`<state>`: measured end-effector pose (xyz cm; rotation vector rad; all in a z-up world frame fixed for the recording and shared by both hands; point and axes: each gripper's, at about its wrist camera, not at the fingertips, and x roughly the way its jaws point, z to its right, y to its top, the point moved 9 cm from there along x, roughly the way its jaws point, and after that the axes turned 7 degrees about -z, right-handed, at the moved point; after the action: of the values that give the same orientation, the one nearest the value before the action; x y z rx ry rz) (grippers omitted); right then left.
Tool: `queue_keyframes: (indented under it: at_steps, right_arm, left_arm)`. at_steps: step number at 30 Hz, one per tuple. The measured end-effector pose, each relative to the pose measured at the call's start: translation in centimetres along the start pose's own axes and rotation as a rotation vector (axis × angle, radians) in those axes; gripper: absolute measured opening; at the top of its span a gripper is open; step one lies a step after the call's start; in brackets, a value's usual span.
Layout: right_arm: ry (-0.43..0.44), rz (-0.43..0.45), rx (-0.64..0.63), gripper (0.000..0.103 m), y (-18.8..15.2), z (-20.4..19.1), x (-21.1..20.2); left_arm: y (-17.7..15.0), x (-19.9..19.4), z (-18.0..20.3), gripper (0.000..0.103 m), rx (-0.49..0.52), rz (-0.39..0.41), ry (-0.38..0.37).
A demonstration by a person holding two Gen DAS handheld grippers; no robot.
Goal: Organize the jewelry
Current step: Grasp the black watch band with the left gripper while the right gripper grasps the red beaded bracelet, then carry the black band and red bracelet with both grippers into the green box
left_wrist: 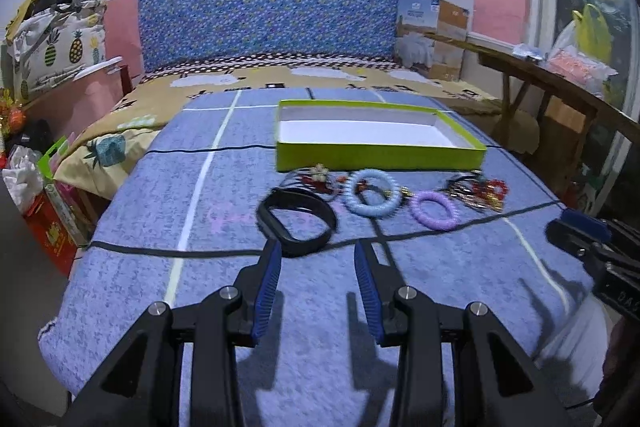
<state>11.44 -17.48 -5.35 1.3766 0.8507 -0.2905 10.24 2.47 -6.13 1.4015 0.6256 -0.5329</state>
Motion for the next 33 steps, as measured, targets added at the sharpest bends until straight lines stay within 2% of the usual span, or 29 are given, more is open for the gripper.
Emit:
queue_keyframes:
  at_steps: [6, 15, 25, 27, 28, 29, 33]
  right_arm:
    - [0.001, -0.042, 0.038, 0.044, 1.0, 1.9, 2.1]
    - [0.031, -0.128, 0.115, 0.044, 2.6, 5.0, 5.6]
    - [0.108, -0.194, 0.215, 0.044, 3.5, 6.4, 8.4]
    - [0.111, -0.195, 0.217, 0.037, 3.7, 6.4, 8.6]
    - [0.110, -0.199, 0.215, 0.023, 3.7, 6.4, 8.7]
    - [0.112, -0.201, 0.217, 0.017, 3.7, 6.4, 8.7]
    - [0.119, -0.207, 0.214, 0.011, 3.8, 6.4, 8.7]
  left_arm:
    - [0.8, 2.1, -1.9, 0.040, -0.035, -0.043, 0.044]
    - [1.6, 4.5, -3.1, 0.040, -0.078, -0.107, 0.067]
    - [1.5, 6.3, -3.4, 0.040, -0.120, -0.190, 0.047]
    - [1.6, 6.5, -3.2, 0.038, -0.117, -0.195, 0.050]
    - [1.7, 6.6, -3.2, 0.036, -0.114, -0.198, 0.051]
    - [1.6, 6.7, -3.1, 0.034, -0.110, -0.201, 0.051]
    - [1.7, 6.8, -2.6, 0.029, -0.081, -0.206, 0.062]
